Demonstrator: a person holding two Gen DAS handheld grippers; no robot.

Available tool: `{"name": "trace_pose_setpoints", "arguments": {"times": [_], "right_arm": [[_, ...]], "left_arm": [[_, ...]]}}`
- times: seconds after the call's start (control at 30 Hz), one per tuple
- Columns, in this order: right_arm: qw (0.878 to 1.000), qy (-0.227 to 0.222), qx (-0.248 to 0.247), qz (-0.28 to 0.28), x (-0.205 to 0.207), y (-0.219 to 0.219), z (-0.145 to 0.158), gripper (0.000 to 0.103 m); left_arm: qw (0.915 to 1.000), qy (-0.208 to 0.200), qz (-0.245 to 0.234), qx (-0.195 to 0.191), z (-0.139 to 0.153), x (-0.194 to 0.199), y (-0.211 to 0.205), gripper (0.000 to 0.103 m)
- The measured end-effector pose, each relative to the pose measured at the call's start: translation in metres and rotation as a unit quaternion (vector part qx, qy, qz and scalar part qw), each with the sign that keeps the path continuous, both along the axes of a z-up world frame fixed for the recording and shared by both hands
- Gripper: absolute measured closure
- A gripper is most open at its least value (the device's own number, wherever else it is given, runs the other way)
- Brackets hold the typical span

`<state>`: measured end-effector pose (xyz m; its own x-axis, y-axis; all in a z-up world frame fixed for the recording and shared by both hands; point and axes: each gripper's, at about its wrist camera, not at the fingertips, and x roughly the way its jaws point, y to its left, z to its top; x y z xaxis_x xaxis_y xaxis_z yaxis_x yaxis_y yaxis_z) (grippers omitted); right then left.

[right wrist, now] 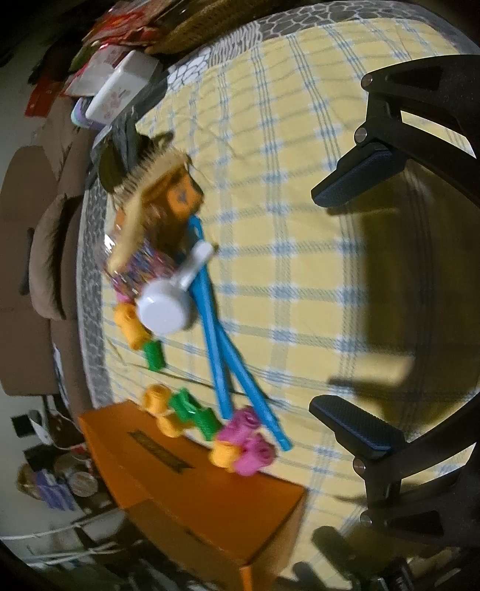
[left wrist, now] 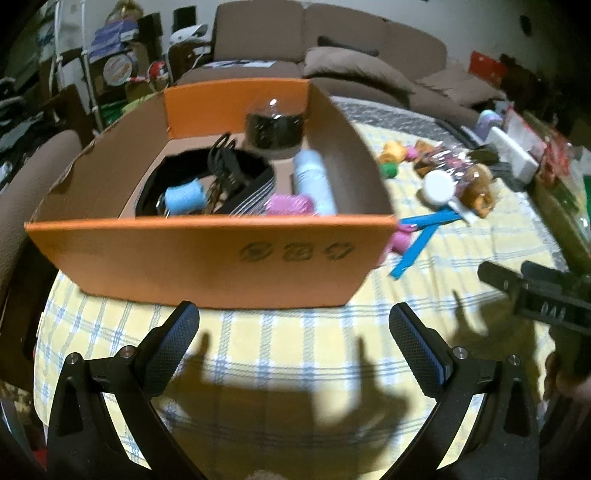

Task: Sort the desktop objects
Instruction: 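Move the right gripper toward the pink hair curlers beside the box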

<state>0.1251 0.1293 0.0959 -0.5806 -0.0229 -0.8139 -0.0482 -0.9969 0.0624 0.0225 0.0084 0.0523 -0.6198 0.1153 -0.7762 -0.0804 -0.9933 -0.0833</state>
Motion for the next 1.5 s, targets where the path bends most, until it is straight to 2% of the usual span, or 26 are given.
{"name": "trace_pose_setpoints", "arguments": {"times": [0.2, 0.43, 0.5, 0.6, 0.67, 0.77, 1.07, 1.37, 1.5], "right_arm": [[1.0, 0.011, -0.018, -0.005, -0.008, 0.022, 0.027, 0.0], [0.999, 0.019, -0.045, 0.018, -0.02, 0.038, 0.047, 0.001], [0.997, 0.017, -0.066, 0.034, -0.023, 0.036, 0.047, 0.006], [0.994, 0.006, -0.081, 0.072, -0.031, 0.02, 0.042, 0.021], [0.992, -0.002, -0.082, 0.099, -0.037, 0.005, 0.036, 0.034], [0.987, -0.014, -0.084, 0.138, -0.047, -0.019, 0.028, 0.046], [0.97, -0.023, -0.069, 0.23, -0.066, -0.08, 0.01, 0.047], [0.963, -0.047, -0.067, 0.256, -0.071, -0.097, -0.009, 0.042], [0.962, -0.047, -0.033, 0.268, -0.071, -0.108, -0.014, 0.036]], "left_arm": [[0.9984, 0.027, -0.049, -0.006, 0.027, 0.003, 0.024, 0.0], [0.991, 0.052, -0.121, -0.024, 0.048, -0.005, 0.049, 0.0], [0.9912, 0.056, -0.118, -0.018, 0.056, -0.009, 0.046, 0.0], [0.9921, 0.068, -0.106, 0.004, 0.069, -0.016, 0.034, 0.0], [0.9935, 0.069, -0.089, 0.016, 0.076, -0.023, 0.023, 0.0], [0.9943, 0.075, -0.07, 0.03, 0.082, -0.031, 0.008, 0.0], [0.9944, 0.079, -0.031, 0.063, 0.082, -0.046, -0.017, 0.0], [0.9924, 0.074, -0.038, 0.091, 0.083, -0.047, -0.02, 0.0], [0.9917, 0.072, -0.033, 0.102, 0.083, -0.047, -0.024, 0.0]]}}
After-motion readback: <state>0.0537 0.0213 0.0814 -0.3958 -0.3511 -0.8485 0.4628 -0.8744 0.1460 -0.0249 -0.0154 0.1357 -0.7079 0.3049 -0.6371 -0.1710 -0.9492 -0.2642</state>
